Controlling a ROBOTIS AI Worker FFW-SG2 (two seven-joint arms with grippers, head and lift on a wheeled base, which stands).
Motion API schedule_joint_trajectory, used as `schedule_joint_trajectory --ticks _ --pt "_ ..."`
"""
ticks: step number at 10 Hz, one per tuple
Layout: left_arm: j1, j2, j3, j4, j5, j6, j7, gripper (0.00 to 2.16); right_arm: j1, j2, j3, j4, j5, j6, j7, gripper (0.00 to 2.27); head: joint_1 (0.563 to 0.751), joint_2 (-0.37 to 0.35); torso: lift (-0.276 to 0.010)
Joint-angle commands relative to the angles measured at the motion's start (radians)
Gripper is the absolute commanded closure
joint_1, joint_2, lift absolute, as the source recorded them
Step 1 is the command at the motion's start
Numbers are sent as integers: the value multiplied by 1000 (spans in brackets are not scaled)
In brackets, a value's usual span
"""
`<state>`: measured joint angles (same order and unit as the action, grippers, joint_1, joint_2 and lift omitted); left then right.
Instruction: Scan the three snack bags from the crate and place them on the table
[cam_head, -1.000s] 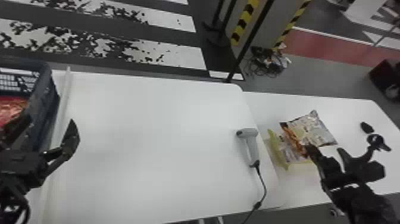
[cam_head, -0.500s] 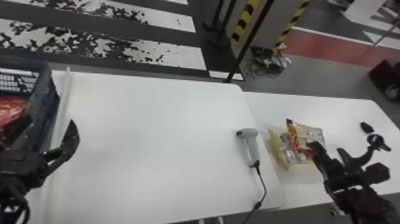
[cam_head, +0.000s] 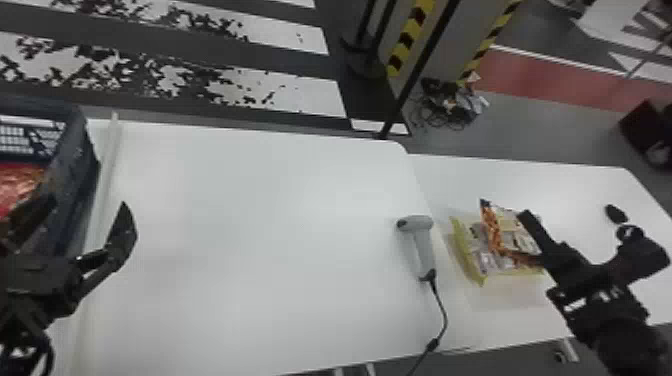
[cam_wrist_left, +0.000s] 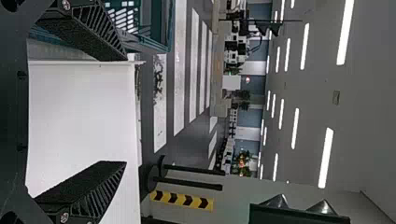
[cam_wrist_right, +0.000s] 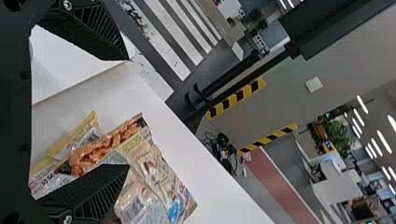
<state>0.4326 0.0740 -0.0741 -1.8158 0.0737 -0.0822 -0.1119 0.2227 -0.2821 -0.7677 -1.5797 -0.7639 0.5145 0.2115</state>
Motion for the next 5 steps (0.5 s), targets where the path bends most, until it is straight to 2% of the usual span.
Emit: schedule_joint_trajectory --ticks 1,3,5 --pt "0 0 -1 -5 0 2 0 83 41 44 84 -151 95 -3 2 66 695 -350 -62" --pt "5 0 -1 -10 0 2 1 83 84 84 200 -263 193 -49 0 66 695 -350 -62" --pt "5 0 -3 -10 -2 -1 1 83 125 104 369 -275 322 -205 -9 46 695 -350 -62"
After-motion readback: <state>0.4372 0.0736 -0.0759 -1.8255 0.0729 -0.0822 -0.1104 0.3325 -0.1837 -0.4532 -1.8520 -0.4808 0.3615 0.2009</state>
